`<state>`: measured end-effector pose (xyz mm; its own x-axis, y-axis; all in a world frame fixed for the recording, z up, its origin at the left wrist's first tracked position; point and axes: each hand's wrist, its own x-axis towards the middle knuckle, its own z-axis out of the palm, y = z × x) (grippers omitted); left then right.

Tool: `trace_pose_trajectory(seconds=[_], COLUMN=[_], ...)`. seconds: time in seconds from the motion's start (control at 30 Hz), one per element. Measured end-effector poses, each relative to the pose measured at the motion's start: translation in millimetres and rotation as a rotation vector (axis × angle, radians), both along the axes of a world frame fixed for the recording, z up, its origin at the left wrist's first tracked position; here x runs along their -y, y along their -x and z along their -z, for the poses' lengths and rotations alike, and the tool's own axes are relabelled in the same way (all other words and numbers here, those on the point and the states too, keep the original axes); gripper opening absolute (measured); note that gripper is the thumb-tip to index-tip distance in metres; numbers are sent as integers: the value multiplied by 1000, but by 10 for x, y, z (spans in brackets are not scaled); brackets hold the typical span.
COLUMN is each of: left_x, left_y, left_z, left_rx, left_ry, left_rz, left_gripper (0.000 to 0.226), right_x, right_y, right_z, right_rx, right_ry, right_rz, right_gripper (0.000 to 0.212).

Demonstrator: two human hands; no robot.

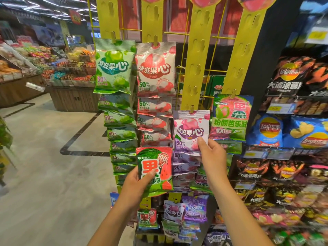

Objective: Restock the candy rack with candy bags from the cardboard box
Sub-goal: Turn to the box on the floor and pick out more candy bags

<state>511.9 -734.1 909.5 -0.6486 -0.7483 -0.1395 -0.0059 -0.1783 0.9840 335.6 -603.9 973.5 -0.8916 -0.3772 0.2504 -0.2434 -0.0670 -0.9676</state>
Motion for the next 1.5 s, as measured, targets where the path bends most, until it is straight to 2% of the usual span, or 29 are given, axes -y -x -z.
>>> trace_pose_trajectory(seconds=[0.03,0.07,0.13,0.5,0.63,0.67,0.7,0.77,1.2,1.37,1.5], left_x=[-1,-5,-16,-65,-105,-121,-135,-167,-500,-652,-792], left_y=[-7,-12,-19,-41,-27,-15,-1,43,827,1193,1422], left_z=[4,5,3,-21,-163,-208,-256,-366,-1173,-1370,-1467], left_rx=[1,2,0,-26,-68,-84,-99,-126,-249,-274,-290], left_ry=[3,8,14,21,53,56,60,74,275,287,262], left_rz=[1,3,9,20,50,61,74,96,272,320,334], left_gripper=[17,17,17,23,26,28,30,30,17,14,20], right_x=[-7,-7,-5,-64,-149,-167,-186,-226,-673,-849,-980], right_y=[-9,-13,-11,-1,-1,-17,-19,-8,251,381,450], right_z=[40,81,152,173,251,257,272,299,10,-246,-474], right_rx=[37,72,116,165,199,214,228,237,105,24,-6], right_ry=[21,39,67,69,47,55,62,42,-99,-44,47], right_rz=[-26,-40,-53,-113,-129,-138,-150,-170,-172,-108,-92], right_gripper=[11,8,15,19,32,38,54,65,22,32,27])
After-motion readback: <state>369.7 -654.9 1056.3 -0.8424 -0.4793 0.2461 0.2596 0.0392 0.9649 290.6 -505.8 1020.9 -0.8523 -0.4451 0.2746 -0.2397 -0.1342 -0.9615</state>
